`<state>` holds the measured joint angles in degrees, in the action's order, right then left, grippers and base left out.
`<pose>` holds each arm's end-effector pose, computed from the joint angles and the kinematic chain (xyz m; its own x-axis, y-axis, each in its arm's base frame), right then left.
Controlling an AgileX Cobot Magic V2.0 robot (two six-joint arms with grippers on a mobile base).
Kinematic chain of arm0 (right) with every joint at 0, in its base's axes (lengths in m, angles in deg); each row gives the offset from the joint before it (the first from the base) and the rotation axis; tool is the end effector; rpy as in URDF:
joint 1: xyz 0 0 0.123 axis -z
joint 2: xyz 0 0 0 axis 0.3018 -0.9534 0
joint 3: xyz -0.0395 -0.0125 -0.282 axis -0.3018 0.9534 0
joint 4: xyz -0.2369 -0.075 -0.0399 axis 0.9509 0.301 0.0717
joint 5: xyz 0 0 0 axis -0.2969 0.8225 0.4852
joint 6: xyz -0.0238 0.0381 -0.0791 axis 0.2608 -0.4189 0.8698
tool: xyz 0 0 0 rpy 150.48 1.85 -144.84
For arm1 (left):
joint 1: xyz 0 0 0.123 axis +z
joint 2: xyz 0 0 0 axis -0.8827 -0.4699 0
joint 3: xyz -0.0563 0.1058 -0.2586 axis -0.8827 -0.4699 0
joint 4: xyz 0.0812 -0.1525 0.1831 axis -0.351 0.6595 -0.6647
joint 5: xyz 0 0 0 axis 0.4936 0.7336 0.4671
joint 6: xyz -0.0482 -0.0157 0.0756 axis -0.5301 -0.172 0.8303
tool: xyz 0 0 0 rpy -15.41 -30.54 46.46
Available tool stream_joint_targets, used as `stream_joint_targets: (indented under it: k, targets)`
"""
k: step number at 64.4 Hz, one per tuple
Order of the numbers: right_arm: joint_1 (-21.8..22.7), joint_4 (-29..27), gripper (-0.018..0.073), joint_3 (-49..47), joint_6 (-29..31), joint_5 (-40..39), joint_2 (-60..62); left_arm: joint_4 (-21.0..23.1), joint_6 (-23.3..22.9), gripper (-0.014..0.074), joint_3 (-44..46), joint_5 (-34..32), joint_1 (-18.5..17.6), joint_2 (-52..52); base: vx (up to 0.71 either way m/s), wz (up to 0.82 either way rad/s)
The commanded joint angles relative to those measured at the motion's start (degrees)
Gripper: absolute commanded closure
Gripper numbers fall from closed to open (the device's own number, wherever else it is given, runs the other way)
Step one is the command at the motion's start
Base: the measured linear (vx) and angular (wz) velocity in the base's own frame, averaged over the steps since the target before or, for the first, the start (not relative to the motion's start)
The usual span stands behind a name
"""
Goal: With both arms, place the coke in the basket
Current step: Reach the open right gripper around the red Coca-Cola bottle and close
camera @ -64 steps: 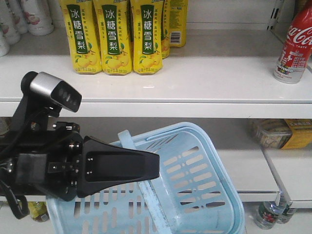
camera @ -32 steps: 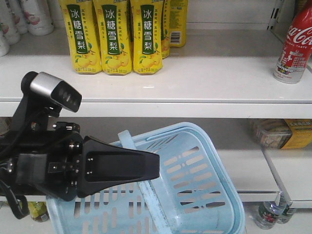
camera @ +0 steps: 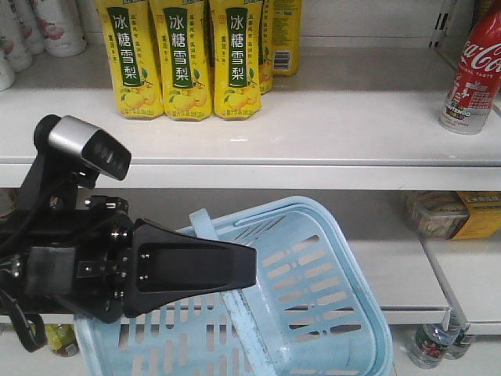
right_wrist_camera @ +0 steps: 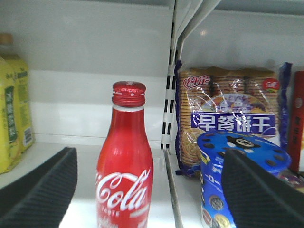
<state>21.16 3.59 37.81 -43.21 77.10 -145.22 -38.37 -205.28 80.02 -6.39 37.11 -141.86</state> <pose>0.2139 -0.0115 0.4096 0.0496 -0.0683 -0.9964 0.0445 0.9968 -0.0661 0.1619 -0.1654 0.3403 -0.8444 -0.0409 -0.5342 0.5357 -0.0497 -0.8429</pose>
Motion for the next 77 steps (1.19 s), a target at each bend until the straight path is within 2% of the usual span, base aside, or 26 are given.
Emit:
stream_joint_targets:
  k: [1,37,46,55,69,77]
  targets:
    - [0.27,1.07,-0.0029,-4.32,-0.03,-5.05,-2.21,4.85,0.17,0.0603,1.43,-10.97,-0.27,1.46,0.0,0.0]
    - [0.27,1.63,-0.0028,-13.39,-0.92,-7.5,-14.07,4.85,0.17,0.0603,1.43,-10.97,-0.27,1.46,0.0,0.0]
    - [0.27,1.63,0.0006,-15.05,-0.92,-7.48,-16.07,4.85,0.17,0.0603,1.43,-10.97,-0.27,1.46,0.0,0.0]
    - [0.27,1.63,0.0146,-15.65,-0.92,-7.5,-16.53,4.85,0.17,0.0603,1.43,-10.97,-0.27,1.46,0.0,0.0]
    - [0.18,1.63,0.0559,-15.59,-1.03,-4.21,-15.64,4.85,0.17,0.0603,1.43,-10.97,-0.27,1.46,0.0,0.0]
    - [-2.12,1.66,0.057,-15.59,-0.69,1.51,-12.21,4.91,0.17,0.0603,1.43,-10.97,-0.27,1.46,0.0,0.0]
